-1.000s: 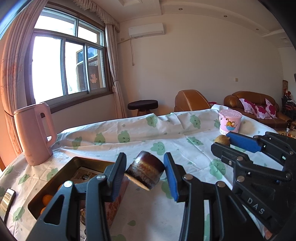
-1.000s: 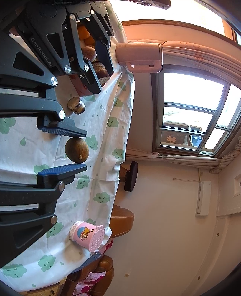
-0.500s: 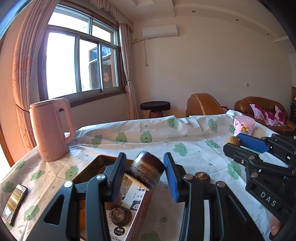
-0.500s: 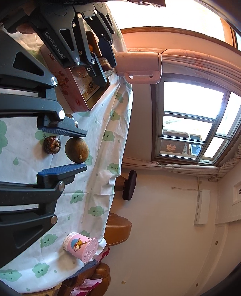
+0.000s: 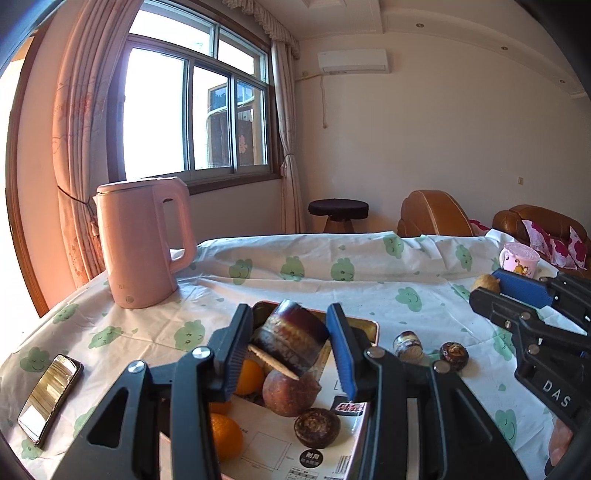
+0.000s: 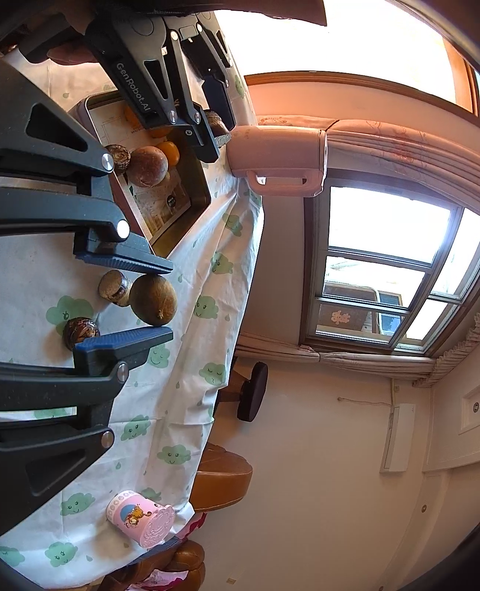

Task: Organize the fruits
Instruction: 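Carry the jar with the left gripper while the right carries the kiwi to the tin, then open the left gripper over the tin while the right releases the kiwi into it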

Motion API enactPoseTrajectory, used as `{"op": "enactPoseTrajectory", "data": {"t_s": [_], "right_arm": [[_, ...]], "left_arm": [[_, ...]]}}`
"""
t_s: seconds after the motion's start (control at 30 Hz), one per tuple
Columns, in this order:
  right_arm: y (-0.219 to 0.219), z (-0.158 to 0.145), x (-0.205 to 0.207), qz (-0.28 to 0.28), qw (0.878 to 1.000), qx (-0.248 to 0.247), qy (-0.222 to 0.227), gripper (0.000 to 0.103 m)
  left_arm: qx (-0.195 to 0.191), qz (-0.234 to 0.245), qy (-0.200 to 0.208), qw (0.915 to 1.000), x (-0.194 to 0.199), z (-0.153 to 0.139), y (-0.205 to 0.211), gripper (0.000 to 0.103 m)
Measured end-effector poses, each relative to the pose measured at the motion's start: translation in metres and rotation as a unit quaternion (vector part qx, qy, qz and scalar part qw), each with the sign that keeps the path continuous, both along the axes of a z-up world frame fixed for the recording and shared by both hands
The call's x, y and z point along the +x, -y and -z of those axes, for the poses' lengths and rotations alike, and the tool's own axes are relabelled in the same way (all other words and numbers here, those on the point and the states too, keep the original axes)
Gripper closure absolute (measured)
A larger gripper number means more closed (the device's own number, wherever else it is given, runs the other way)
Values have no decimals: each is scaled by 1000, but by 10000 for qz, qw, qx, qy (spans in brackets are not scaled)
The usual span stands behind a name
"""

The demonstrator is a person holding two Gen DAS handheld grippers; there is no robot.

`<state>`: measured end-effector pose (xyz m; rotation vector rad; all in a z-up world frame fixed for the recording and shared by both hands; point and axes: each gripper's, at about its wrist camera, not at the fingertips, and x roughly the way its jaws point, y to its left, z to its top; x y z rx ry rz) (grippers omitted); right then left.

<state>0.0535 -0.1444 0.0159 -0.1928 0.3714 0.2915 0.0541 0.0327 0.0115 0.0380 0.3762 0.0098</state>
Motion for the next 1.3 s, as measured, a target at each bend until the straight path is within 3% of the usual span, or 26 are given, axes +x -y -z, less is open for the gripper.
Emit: {"op": "enactPoseTrajectory", "data": {"t_s": [0.43, 1.3], "right_arm": [[-45, 7, 14, -386, 9991, -125, -156, 72], [-95, 38, 39, -611, 9954, -344, -646, 72]], "left_arm": [[-133, -544, -356, 9978, 15, 9, -54, 59], [-149, -423, -574, 9973, 21, 24, -61, 59]]}}
